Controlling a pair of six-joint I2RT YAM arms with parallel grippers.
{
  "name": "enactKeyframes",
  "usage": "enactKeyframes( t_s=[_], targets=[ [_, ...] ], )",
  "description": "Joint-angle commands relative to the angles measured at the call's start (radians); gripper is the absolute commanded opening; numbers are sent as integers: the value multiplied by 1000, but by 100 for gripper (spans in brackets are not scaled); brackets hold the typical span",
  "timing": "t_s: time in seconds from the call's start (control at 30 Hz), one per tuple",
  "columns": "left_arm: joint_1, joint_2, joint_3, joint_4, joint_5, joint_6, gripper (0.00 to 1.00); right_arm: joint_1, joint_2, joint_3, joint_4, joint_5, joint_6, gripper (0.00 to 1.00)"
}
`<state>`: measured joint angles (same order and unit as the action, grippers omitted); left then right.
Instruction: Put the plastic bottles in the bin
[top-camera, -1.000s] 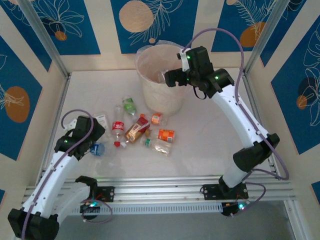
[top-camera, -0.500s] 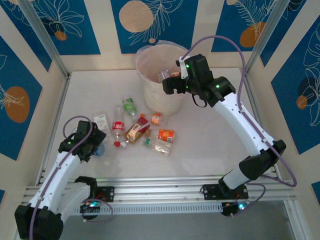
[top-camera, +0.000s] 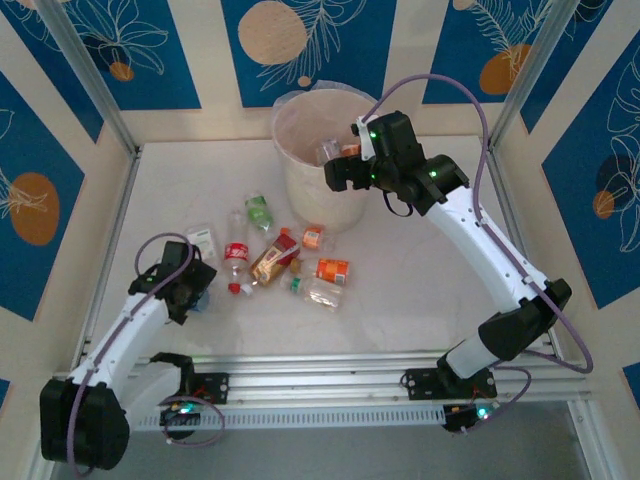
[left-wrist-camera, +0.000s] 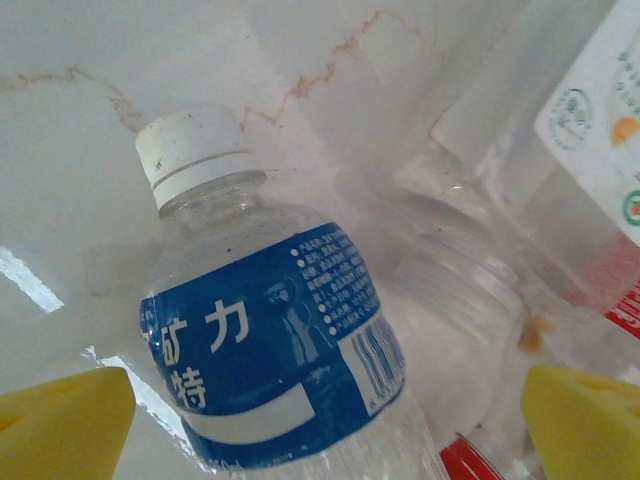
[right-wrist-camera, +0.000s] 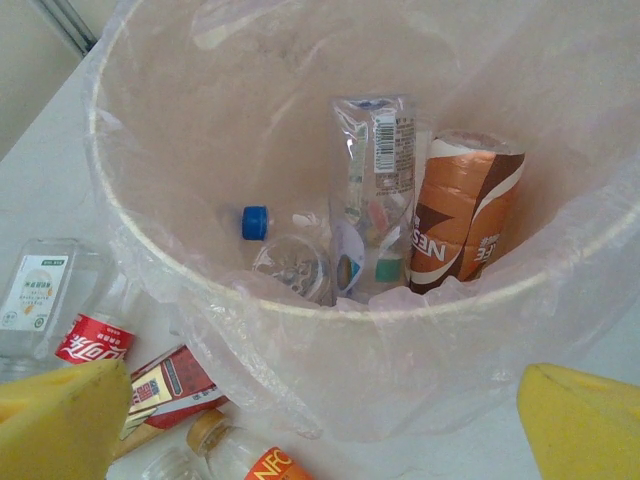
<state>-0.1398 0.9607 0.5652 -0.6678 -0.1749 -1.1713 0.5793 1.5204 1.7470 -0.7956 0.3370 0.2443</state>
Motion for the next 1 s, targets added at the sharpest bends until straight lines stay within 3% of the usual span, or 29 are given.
enactKeyframes(
  t_s=[0.0, 0.4, 0.7, 0.97],
  targets=[
    [20, 18, -25, 37, 18, -14, 96, 8, -39, -12, 14, 12, 20, 99],
    [45, 70, -85, 98, 37, -31, 83, 13, -32, -18, 17, 14, 28, 99],
    [60, 103, -116, 147, 44, -48, 84, 14, -34, -21, 19, 34, 32, 99],
    [66, 97, -116, 150, 52, -53, 65, 17, -38, -24, 18, 46, 35, 99]
  ],
)
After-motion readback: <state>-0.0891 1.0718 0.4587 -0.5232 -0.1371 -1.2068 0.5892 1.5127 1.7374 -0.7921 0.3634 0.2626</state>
